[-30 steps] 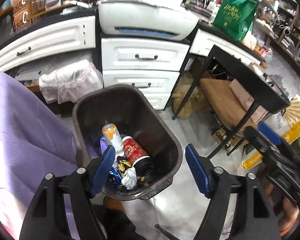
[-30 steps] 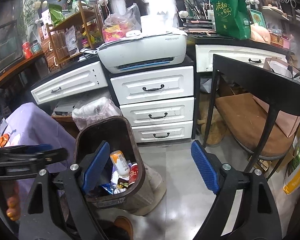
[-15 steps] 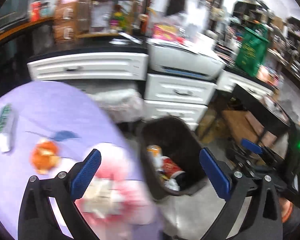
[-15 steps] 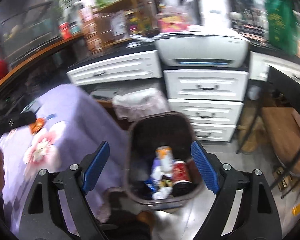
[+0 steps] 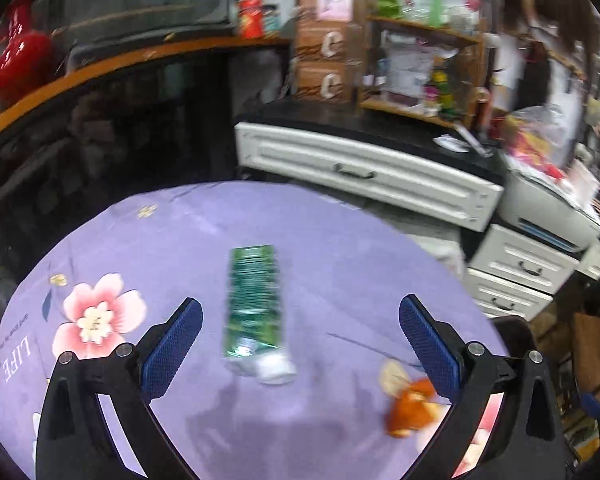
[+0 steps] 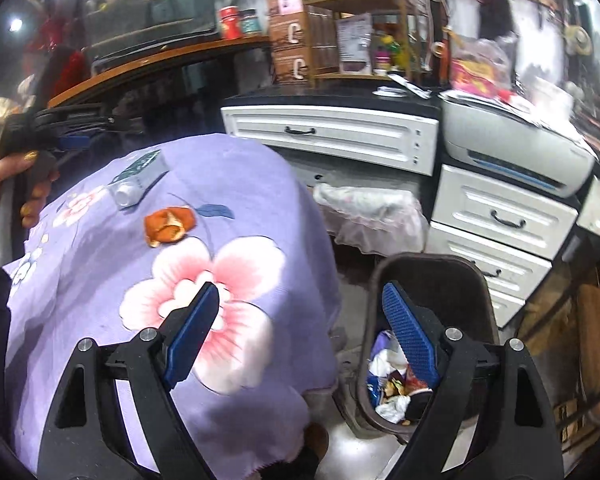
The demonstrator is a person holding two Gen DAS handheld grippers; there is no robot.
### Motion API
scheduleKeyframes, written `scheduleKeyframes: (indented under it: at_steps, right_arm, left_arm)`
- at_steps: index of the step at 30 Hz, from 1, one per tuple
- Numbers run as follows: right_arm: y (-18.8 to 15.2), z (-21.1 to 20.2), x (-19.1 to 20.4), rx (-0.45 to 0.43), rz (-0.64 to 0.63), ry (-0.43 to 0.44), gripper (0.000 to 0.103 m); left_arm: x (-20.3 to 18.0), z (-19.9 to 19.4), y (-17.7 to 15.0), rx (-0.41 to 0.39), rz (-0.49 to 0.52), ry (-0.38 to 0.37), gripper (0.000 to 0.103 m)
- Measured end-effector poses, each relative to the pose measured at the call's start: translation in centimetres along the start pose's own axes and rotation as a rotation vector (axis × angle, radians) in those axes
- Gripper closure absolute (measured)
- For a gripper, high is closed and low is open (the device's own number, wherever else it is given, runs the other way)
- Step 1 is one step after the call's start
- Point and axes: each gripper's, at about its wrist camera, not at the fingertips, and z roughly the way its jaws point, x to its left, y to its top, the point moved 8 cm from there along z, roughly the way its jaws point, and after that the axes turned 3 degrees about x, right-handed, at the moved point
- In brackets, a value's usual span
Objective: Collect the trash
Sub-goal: 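Move both tools back over the table, then grasp the orange peel with the right tool while the left tool grasps the green carton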
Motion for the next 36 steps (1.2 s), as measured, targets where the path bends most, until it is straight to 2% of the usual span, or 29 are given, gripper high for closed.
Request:
scheduleKeyframes:
  at_steps: [3, 6, 9, 14, 16, 19, 23, 28, 36]
  right_arm:
    - [1.3, 0.9, 2.2, 0.007, -0.033, 0.016, 0.020]
    - [2.7, 2.1, 4.7, 0.022, -0.066, 0.059, 0.020]
    - [3.4, 4.5, 8.7, 0.109, -0.130, 0.162, 0.018]
    - [4.4, 8.5, 13.8, 0.202, -0.185, 0.204, 0.018]
    - [4.7, 9.7, 14.9, 0.217, -0.208, 0.185, 0.018]
    - [4.7, 11.7, 15.6, 0.251, -0.231, 0.145, 0.019]
    - [4.4, 13.8, 15.2, 0.303, -0.218, 0.131, 0.034]
    - [4.4, 14.6, 14.8, 0.302, -0.228, 0.085, 0.050]
    - [4.3, 14.3, 14.5, 0.291, -0.205, 0.098, 0.053]
  left_arm:
    - [1.8, 1.5, -0.3, 0.042, -0.033, 0.017, 0.007]
    - [2.6, 1.6, -0.4, 0.046, -0.045, -0.008, 0.007]
    - [2.9, 1.6, -0.5, 0.050, -0.032, -0.007, 0.007]
    - [3.3, 1.7, -0.2, 0.047, -0.060, -0.044, 0.006]
    - [3.6, 1.7, -0.2, 0.044, -0.067, -0.039, 0.006]
    - [4.2, 2.5, -0.5, 0.068, -0.107, -0.063, 0.006]
    - [4.9, 3.2, -0.7, 0.085, -0.137, -0.068, 0.006]
    - [4.6, 3.2, -0.8, 0.084, -0.137, -0.081, 0.006]
    - [4.1, 3.9, -1.1, 0.103, -0.145, -0.087, 0.006]
